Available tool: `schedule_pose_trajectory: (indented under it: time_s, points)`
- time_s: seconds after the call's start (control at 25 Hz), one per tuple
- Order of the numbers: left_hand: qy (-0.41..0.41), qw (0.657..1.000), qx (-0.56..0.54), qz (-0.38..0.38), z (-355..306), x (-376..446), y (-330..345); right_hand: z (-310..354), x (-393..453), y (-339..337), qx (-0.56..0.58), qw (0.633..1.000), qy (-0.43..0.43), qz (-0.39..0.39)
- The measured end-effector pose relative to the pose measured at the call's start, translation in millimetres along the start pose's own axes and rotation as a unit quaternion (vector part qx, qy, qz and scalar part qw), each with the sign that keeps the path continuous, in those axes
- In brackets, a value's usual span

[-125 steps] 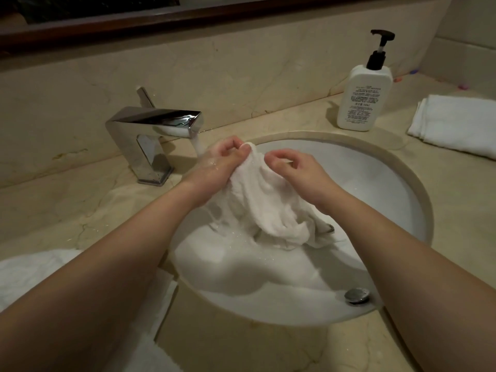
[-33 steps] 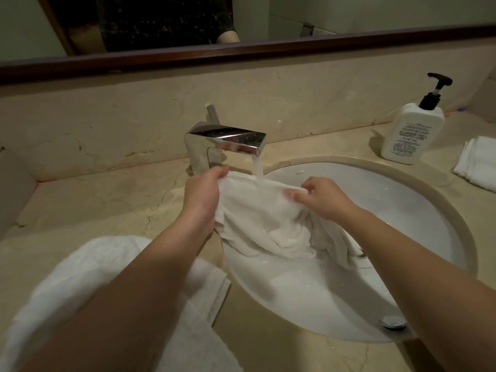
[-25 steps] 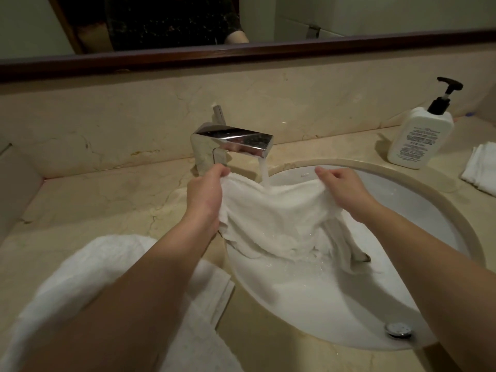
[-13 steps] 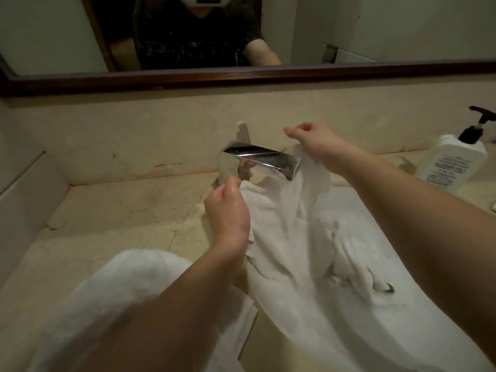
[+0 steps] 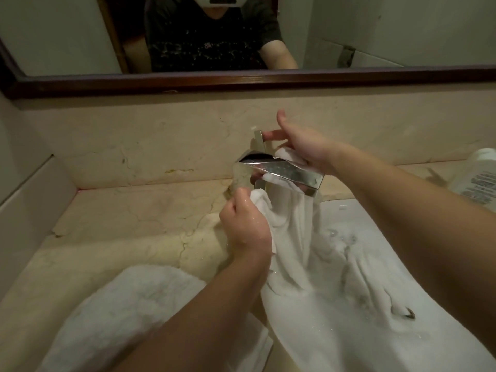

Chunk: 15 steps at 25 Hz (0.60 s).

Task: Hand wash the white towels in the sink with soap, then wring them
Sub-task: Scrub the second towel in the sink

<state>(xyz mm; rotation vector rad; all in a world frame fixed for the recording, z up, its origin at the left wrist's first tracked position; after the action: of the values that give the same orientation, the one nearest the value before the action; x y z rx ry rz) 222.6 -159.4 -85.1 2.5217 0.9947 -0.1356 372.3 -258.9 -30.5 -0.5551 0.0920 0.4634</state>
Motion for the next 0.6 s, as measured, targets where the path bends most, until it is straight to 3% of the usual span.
schedule_pose_trajectory:
  time_s: [0.28, 0.48, 0.6]
  points:
    - [0.017, 1.000, 0.013, 0.015, 2, 1, 3, -11, -7, -3, -0.013, 1.000, 0.014, -0.003]
    - [0.008, 0.995, 0.057, 0.077, 12, 9, 1, -48, -53, -27, -0.155, 0.983, 0.021, -0.100]
    - [0.012, 0.974, 0.155, 0.165, 27, 10, 1, -75, -97, -51, -0.228, 0.971, 0.056, -0.045]
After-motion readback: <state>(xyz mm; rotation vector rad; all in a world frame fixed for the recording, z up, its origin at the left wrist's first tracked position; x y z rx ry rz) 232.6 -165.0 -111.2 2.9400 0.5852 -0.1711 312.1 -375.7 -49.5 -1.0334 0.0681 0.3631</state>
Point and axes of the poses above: each hand's wrist, its own x-axis towards the middle knuckle, its own y-axis out of the palm, z = x × y, the point moved 2 cm from there along x, towards the middle knuckle, and after that the axes turned 9 degrees about -x, right-handed, at the moved point
